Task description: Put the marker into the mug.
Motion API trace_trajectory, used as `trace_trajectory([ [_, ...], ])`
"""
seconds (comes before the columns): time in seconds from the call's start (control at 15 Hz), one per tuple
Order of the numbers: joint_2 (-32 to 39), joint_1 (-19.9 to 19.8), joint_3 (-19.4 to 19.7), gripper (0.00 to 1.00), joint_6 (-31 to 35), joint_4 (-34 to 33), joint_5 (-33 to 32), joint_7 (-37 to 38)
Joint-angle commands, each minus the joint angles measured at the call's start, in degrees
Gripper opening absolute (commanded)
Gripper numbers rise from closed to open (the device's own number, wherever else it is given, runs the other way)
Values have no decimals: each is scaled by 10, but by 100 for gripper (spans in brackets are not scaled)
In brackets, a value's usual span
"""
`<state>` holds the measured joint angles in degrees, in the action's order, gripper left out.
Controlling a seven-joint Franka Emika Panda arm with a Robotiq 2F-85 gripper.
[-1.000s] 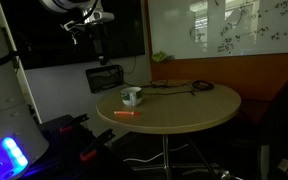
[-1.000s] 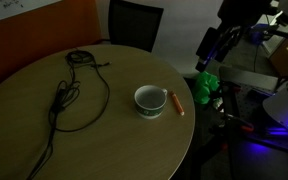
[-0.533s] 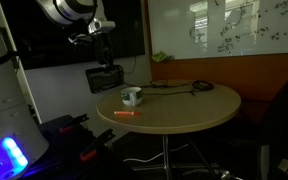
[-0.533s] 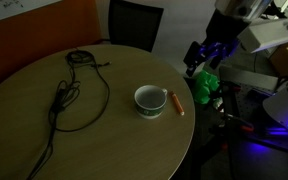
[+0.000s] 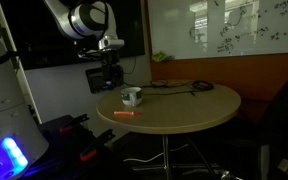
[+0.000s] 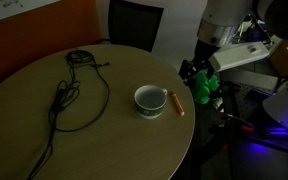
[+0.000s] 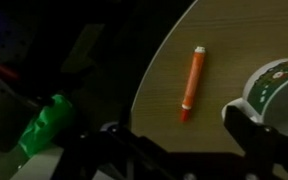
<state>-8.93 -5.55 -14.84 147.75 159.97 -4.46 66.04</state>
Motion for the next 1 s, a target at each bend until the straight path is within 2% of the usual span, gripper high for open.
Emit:
trace_trajectory([
  [0.0,46,7,33,100,82,0,-36,18],
  [0.27,110,16,71,100,173,-8,-95,53],
  [0.33,129,-5,59,100,182,-13,-117,72],
  [0.53,172,5,79,98,195,-23,-148,122],
  [0.67,201,13,88,95,204,-31,-158,148],
  [0.73,215,17,93,89,207,-36,-164,161],
  [0.8,227,21,98,90,211,-41,-170,172],
  [0.87,240,26,103,85,215,-48,-176,181],
  [0.93,253,33,110,86,220,-57,-180,190],
])
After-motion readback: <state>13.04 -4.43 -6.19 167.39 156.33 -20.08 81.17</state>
